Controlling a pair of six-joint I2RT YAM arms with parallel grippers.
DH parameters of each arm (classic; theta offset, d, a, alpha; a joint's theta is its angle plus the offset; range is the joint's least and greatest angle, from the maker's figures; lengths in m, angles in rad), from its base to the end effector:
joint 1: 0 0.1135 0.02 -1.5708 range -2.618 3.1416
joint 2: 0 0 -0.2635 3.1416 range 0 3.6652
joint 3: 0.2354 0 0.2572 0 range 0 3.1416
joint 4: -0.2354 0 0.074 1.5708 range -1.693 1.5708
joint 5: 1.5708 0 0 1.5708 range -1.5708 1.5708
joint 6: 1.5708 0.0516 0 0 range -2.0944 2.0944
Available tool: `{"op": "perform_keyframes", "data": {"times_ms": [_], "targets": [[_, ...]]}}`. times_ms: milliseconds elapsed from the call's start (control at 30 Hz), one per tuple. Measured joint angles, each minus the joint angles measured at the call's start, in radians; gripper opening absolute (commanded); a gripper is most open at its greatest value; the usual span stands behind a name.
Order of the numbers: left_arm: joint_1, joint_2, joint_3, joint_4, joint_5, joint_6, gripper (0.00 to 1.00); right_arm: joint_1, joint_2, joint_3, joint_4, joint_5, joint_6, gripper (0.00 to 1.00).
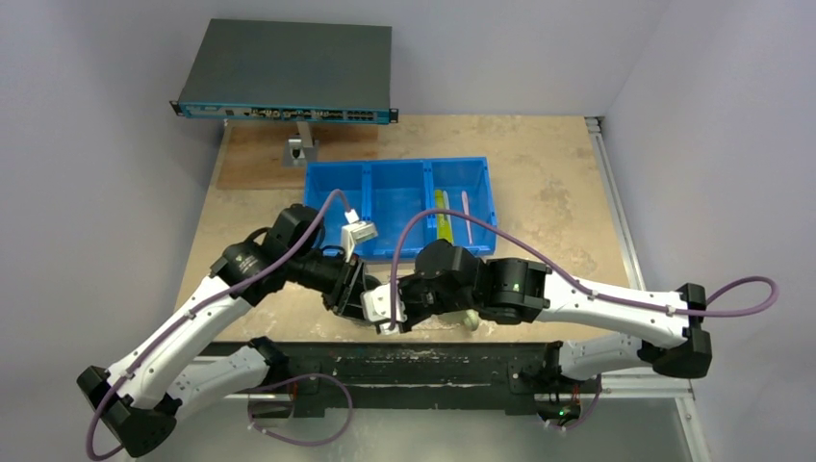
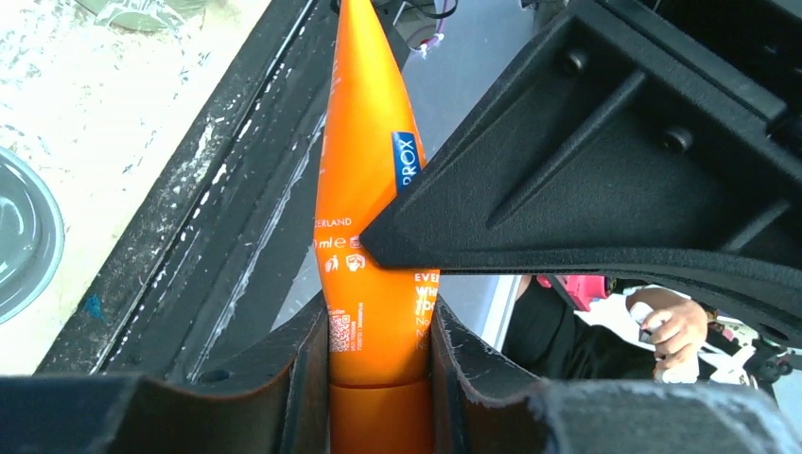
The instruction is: Prepare toiletry sets of a toothbrush and toothpaste on the tray
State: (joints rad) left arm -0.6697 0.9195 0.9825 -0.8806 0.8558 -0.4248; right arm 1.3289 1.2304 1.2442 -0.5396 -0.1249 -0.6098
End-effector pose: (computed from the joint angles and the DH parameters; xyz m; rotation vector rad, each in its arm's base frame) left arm 0.1168 -0.1422 0.3200 0.7599 2.4488 -1.5020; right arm 0.0631 0.2827 0.3625 -1.8091 1.1480 0.5592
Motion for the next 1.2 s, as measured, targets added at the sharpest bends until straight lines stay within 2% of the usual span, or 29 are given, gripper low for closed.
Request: {"op": "perform_keyframes", "data": {"times_ms": [100,167,533,733,867,1200], "targets": [[0.000,0.000,-0.005,0.012,0.002,0.000,0.00,0.001,-0.004,-0.002,0.000,0.006,0.002,0.34],[0.000,-0.002,-0.011,0.017,0.001,0.000,0.00,0.001,-0.014,-0.005,0.002,0.013,0.006,0.43],[0.000,-0.119,-0.069,0.049,-0.090,-0.015,0.00,0.000,-0.158,-0.109,0.108,0.079,0.105,0.68],[0.000,-0.193,-0.089,0.074,-0.167,-0.039,0.00,-0.005,-0.253,-0.189,0.195,0.122,0.207,0.69],[0.000,-0.238,-0.106,0.101,-0.206,-0.056,0.00,-0.053,-0.270,-0.190,0.248,0.132,0.309,0.69],[0.000,-0.333,-0.178,0.210,-0.278,-0.116,0.00,-0.323,-0.265,-0.190,0.342,-0.061,0.630,0.70]]}}
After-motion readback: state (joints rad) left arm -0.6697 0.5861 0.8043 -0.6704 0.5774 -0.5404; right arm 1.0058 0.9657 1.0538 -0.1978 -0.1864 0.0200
